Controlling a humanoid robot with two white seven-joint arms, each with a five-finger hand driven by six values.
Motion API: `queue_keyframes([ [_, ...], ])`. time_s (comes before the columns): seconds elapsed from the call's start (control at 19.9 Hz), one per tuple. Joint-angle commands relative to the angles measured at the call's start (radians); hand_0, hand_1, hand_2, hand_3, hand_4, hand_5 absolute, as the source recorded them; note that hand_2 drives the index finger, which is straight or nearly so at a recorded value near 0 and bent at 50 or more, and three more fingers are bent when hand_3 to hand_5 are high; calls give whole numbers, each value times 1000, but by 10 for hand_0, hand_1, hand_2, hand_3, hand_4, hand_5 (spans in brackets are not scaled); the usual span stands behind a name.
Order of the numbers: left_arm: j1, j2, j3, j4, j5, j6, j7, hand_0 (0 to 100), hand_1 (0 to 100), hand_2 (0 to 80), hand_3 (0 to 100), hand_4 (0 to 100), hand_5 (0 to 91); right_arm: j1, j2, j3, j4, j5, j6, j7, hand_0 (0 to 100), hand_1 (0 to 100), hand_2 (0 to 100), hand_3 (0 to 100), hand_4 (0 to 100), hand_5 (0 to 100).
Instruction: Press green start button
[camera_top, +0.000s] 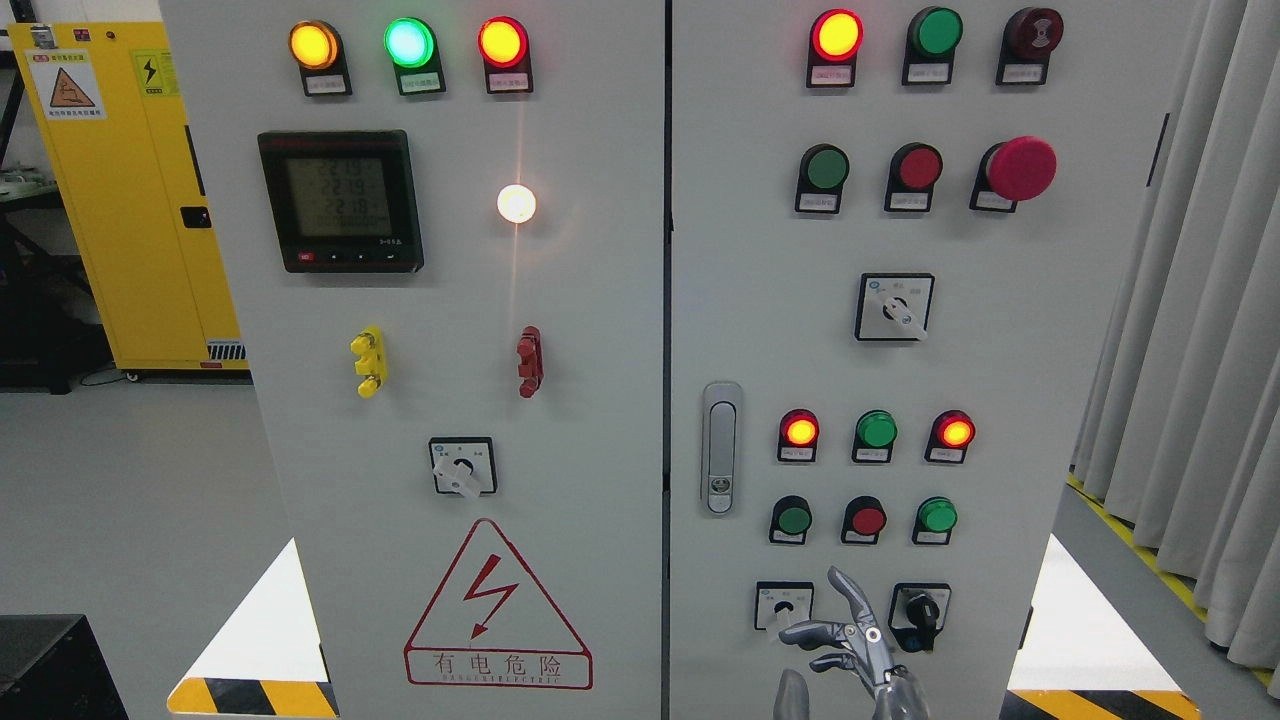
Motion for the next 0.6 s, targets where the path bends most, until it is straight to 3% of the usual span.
queue_keyframes([
  [0.0,0,0,-1,0,0,0,-1,120,556,0,0,0,0,45,-1,84,-32,-69,-10,1,702,677,0,0,0,0],
  [0.55,0,0,-1,0,0,0,-1,120,556,0,0,0,0,44,-1,92,-32,-78,-5,12,557,667,0,0,0,0],
])
